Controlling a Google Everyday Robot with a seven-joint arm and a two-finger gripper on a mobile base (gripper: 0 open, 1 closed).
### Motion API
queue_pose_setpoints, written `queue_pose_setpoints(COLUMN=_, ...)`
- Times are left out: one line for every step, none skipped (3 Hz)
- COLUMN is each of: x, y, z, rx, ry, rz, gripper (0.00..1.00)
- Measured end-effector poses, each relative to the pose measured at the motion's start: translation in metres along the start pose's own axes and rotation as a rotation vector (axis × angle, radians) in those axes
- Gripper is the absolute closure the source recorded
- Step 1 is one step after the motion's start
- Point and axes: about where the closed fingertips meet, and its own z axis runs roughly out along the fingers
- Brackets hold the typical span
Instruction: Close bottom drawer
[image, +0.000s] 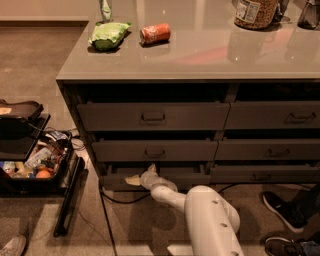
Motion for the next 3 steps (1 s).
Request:
queue_pose_setpoints(x=0.000, y=0.000, z=0.000, rx=0.000, ry=0.000, rz=0.000, gripper=0.00)
queue_pose_setpoints(x=-0.003, y=-0.005, z=0.003, rx=0.015, ry=-0.010, rz=-0.043, gripper=0.00)
queue_pose_setpoints(x=-0.013, y=-0.010, z=0.014, rx=0.043, ry=-0.015, rz=-0.179, gripper=0.00)
